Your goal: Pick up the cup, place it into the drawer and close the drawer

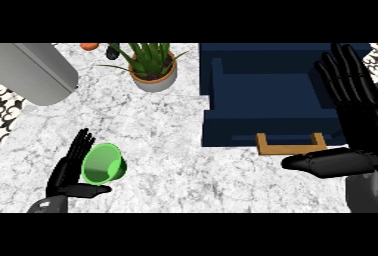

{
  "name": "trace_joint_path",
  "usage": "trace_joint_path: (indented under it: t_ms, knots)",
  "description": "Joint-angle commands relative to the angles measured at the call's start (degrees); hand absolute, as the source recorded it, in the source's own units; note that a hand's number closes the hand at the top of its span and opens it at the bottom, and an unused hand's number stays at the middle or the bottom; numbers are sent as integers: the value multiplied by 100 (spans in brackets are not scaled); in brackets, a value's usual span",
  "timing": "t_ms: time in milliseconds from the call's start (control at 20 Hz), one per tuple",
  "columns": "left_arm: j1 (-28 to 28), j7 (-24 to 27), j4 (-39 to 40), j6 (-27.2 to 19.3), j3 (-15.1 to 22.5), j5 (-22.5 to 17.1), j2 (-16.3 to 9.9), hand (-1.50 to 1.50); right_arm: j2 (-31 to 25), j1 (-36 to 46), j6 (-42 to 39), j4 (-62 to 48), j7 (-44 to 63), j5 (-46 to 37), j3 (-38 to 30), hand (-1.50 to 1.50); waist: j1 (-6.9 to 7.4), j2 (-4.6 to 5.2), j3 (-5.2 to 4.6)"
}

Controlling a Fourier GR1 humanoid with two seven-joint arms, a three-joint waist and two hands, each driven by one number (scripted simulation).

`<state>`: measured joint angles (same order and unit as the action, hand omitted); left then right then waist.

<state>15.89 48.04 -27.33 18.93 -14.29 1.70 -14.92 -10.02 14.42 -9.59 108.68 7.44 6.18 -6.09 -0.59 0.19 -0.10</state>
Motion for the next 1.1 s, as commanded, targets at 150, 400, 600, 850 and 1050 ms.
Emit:
trace_joint_path:
  t_ms: [150, 400, 600, 850, 1050]
  knots:
    - [75, 1296, 1009, 251, -62, 106, -53, -150, -187, 187, -110, -20, 266, 260, -230, -150, -13, 4, -4]
    - [651, 1193, 1432, 309, -166, 96, -269, -150, -3, -110, -26, 45, -2, 95, -120, -150, -69, 26, -11]
    - [809, 1280, 1506, 155, -102, 177, -105, -150, 71, -226, -144, -1, -246, -51, 118, -150, -80, 27, -11]
    - [893, 1426, 1596, 33, 7, 302, 155, -150, -214, 76, -257, -125, -47, 213, -231, -150, -98, 41, -14]
    - [978, 1355, 1653, 484, -18, 242, 88, -150, -171, 105, -221, -129, -56, 210, -220, -150, -109, 47, -16]
